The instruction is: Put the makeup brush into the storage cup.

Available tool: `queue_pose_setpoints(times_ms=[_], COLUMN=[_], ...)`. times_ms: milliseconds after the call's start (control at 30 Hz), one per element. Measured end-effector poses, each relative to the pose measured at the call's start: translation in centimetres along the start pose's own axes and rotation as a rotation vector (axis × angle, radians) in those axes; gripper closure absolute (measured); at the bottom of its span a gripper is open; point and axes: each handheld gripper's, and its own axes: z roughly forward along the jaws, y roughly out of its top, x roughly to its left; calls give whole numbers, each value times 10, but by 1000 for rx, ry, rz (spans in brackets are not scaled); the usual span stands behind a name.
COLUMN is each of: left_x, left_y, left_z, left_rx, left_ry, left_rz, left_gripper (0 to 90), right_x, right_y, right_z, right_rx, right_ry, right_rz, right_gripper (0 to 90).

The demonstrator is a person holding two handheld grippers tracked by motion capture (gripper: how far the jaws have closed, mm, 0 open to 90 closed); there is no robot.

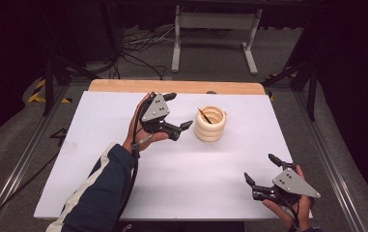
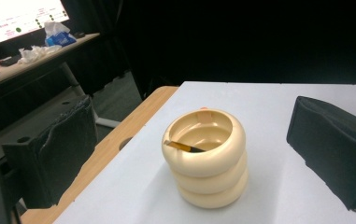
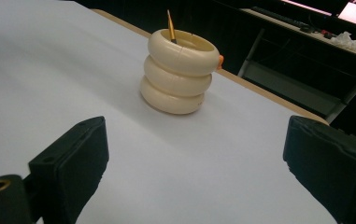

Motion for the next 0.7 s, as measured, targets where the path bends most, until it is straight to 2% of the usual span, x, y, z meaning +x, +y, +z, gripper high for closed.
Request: queue_pose_setpoints(times_ms=[133, 233, 433, 700], left_x=[2, 1, 0, -1], left_y=[-3, -6, -10, -17], left_z=[-9, -16, -28, -52], left_rx=[0, 15, 21, 34], left_ry=[4, 14, 20, 43], left_rz=[-11, 8, 12, 37], left_gripper=[27, 26, 25, 26], right_x=[1, 1, 1, 4], right_y=[0, 1, 1, 2], right_z=[0, 0, 0, 1], right_rx=[2, 1, -3, 6], right_ry=[2, -1, -9, -2], right_rz=[0, -1, -3, -9], right_gripper=[74, 75, 77, 77])
